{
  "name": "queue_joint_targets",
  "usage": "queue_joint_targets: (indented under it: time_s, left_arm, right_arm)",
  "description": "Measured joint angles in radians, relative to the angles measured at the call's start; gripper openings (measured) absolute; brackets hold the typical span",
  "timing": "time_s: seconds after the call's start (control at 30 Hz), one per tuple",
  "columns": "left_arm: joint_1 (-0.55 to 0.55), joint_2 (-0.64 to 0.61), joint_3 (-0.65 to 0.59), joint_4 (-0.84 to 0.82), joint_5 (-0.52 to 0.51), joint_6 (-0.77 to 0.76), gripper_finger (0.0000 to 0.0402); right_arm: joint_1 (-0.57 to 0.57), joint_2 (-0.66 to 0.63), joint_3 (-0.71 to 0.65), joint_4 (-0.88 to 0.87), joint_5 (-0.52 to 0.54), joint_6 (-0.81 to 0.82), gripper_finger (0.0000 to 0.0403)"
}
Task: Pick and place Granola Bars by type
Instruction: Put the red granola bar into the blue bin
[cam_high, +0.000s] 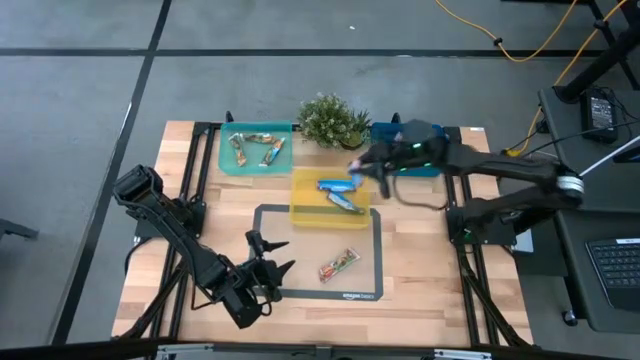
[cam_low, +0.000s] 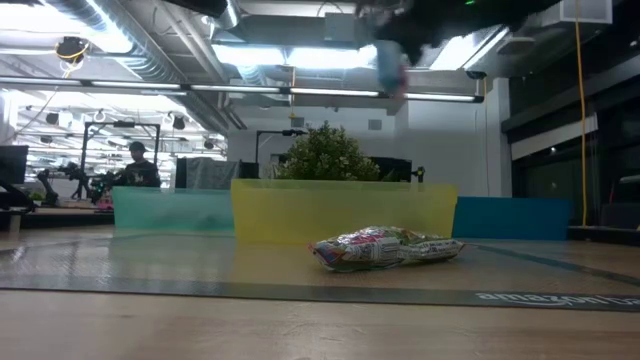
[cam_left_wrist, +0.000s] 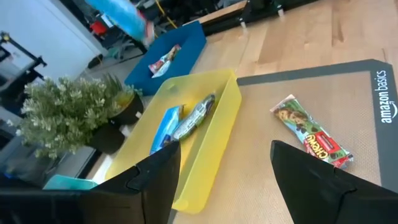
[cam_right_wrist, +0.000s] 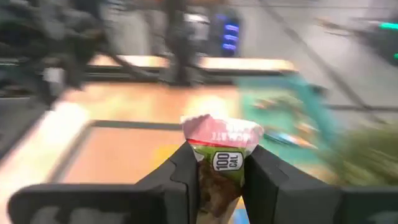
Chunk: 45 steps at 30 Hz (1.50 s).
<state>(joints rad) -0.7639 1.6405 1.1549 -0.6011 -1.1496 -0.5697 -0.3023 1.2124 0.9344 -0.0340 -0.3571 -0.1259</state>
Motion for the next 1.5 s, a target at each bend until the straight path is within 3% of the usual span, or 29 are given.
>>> queue_joint_targets:
  time_s: [0.2,0.33,0.47,0.67,0.9,1.17,1.5]
  left_arm:
    - [0.0,0.0,0.0,0.001,0.0,-0.028,0.0242]
    - [0.004,0.0,0.0,0.003,0.0,-0.038,0.024]
    - [0.024,0.0,0.0,0.002,0.0,-0.037,0.024]
    - [0.066,-0.001,0.0,0.002,0.059,-0.011,0.024]
    - [0.091,-0.001,0.0,0.002,0.132,0.032,0.0233]
    - [0.092,-0.001,0.0,0.002,0.128,0.033,0.023]
    - [0.092,-0.001,0.0,0.016,0.121,0.032,0.0226]
  right_arm:
    - [-0.108,-0.249,0.0,-0.332,0.225,-0.009,0.0093]
    - [-0.184,-0.32,0.0,-0.477,0.258,-0.009,0.0093]
    - [-0.261,-0.314,0.0,-0.505,0.26,-0.016,0.0093]
    - [-0.398,-0.188,-0.006,-0.433,0.311,-0.037,0.0093]
    - [-0.503,0.071,-0.025,-0.29,0.314,-0.008,0.0093]
    - [-0.521,0.331,-0.025,-0.204,0.313,-0.002,0.0093]
    - [-0.535,0.435,-0.025,-0.157,0.304,-0.007,0.0093]
